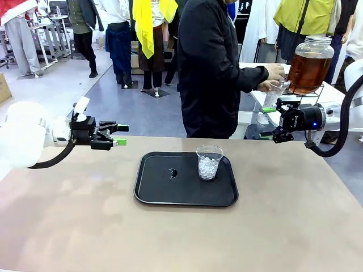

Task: Pour the drink into the iced cup.
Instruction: Pick up the iced cup indicated by the human and present it to them.

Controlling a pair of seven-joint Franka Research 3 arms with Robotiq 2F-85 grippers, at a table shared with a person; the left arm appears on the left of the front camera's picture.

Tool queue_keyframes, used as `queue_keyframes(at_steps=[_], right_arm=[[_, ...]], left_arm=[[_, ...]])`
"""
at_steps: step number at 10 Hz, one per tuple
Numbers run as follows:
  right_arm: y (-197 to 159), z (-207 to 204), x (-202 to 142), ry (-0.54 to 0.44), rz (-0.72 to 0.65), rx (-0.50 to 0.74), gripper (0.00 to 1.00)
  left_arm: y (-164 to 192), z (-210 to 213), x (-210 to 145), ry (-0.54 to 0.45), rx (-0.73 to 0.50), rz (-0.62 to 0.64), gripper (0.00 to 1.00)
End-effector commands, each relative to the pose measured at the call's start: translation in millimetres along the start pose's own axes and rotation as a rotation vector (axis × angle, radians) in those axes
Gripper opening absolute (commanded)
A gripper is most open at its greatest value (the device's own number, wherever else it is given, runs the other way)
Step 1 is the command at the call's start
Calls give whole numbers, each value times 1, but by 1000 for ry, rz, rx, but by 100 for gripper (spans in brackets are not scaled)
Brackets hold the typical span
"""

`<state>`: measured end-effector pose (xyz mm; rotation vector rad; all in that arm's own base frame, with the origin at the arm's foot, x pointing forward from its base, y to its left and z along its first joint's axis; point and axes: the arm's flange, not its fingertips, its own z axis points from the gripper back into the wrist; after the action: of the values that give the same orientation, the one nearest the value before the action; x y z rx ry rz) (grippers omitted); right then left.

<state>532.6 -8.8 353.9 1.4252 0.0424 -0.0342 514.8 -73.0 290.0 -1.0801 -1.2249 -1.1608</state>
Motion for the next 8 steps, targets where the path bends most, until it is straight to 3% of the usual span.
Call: queue_keyframes(at_steps=[1, 8], right_arm=[[2, 0, 1, -2, 4, -2, 100], [2, 0, 1, -2, 4, -2, 100]], left_arm=[[0, -1, 2, 6, 4, -3, 100], [0, -1, 2, 6, 4, -3, 100]])
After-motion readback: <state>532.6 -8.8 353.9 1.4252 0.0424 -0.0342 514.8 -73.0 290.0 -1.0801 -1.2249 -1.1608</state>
